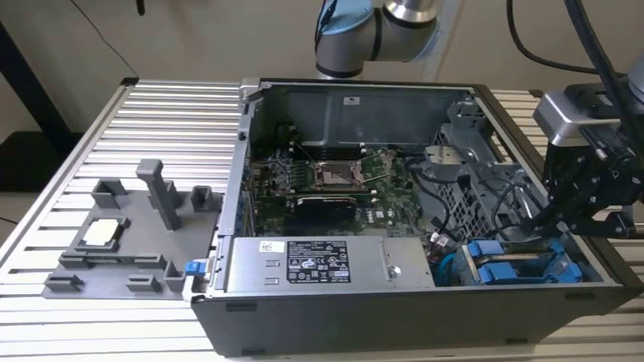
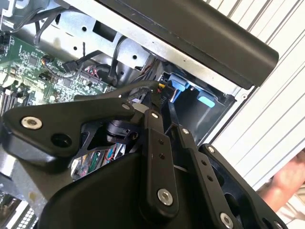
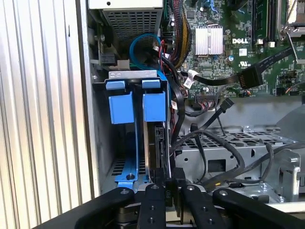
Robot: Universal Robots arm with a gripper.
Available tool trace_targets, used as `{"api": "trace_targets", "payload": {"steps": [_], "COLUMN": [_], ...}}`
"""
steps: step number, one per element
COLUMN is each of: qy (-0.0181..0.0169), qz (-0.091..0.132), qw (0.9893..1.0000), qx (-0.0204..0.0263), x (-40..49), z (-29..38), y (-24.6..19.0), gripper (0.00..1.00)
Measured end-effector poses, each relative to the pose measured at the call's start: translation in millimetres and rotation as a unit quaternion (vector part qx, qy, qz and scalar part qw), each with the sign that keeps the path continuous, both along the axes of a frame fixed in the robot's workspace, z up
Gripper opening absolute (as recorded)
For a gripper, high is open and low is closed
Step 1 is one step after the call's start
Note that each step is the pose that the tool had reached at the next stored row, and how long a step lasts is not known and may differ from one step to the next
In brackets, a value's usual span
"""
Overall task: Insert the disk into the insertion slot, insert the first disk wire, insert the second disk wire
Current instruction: 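Insert the first disk wire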
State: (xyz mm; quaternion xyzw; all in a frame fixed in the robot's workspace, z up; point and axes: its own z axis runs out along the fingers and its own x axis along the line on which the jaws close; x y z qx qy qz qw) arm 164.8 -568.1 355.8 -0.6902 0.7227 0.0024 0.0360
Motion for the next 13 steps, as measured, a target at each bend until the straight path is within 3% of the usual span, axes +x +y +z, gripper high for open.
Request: {"api": "trace_targets", "payload": {"steps": [1, 2, 4, 5, 9, 13], "qy": [0.0027, 0.0087, 0.0265, 0.0324, 0.033, 0.0327], "qz": [0.0, 0.0, 0.0, 0.0, 0.001, 0.02], "qw": [1.0, 0.9999, 0.9996, 0.9994, 0.9994, 0.9992], "qx": [-0.0023, -0.0052, -0.0102, -0.0116, -0.0119, -0.0125], "x": [0.0, 0.0, 0.0, 0.1, 0.1, 0.1], "z": [0.1, 0.0, 0.0, -0.3, -7.2, -10.5], "y": [0.0, 0.0, 0.0, 0.0, 0.9, 2.6], "gripper": [0.19, 0.19, 0.19, 0.19, 0.19, 0.19]}}
